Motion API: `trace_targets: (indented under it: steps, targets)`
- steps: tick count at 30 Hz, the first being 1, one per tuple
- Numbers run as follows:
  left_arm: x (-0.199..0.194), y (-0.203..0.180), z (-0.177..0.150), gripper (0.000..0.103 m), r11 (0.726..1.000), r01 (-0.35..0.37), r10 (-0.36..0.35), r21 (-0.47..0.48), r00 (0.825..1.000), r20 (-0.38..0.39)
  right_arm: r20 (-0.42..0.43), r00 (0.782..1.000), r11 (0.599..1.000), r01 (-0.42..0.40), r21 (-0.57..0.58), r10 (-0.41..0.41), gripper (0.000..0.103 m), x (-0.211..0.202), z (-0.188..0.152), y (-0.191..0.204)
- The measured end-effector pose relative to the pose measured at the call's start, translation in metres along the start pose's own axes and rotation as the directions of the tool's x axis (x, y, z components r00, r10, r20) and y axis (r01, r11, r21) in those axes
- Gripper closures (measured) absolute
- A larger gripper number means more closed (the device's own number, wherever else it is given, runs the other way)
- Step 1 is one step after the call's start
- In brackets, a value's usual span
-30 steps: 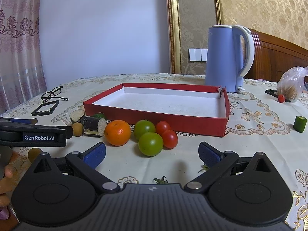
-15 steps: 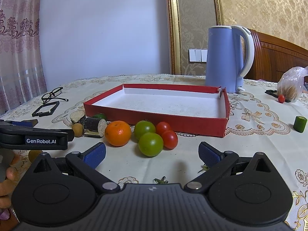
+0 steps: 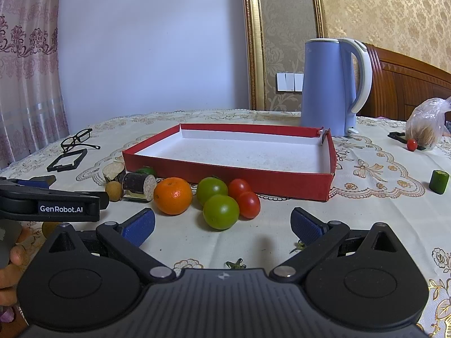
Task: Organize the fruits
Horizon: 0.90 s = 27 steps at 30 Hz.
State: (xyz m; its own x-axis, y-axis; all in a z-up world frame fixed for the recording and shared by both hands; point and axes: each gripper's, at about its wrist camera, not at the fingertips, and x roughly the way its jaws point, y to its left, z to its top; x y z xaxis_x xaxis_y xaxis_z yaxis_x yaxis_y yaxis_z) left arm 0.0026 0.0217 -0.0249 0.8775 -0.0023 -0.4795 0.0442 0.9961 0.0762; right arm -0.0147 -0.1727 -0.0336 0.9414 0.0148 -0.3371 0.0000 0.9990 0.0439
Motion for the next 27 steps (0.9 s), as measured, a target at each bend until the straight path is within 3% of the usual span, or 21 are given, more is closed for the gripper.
trace_targets:
  steps: [7,12,19,23,27]
  targets:
    - [-0.002,0.004,-0.001,0.0,1.0,0.006,-0.006,-0.004,1.0,0.018,0.007,1.0,1.0,-0.002,0.0,0.002,0.0,-0.001,0.0,0.0]
    - [-0.011,0.022,-0.008,0.0,0.998,0.056,-0.056,0.003,0.996,0.072,0.049,0.998,0.999,-0.04,-0.03,0.042,0.0,-0.01,0.0,0.002]
    - [-0.014,0.049,-0.015,0.0,0.988,0.152,-0.152,0.004,0.987,0.05,0.016,0.999,0.992,-0.026,-0.122,0.028,0.0,-0.008,-0.001,0.015]
    - [-0.019,0.052,-0.021,0.0,0.98,0.187,-0.191,0.07,0.981,0.042,0.023,1.0,0.987,-0.011,-0.163,0.015,0.0,-0.009,-0.003,0.022]
    - [-0.021,0.051,-0.025,0.0,0.972,0.225,-0.227,0.06,0.974,0.019,0.008,1.0,0.986,-0.029,-0.164,0.03,0.0,-0.008,-0.003,0.022]
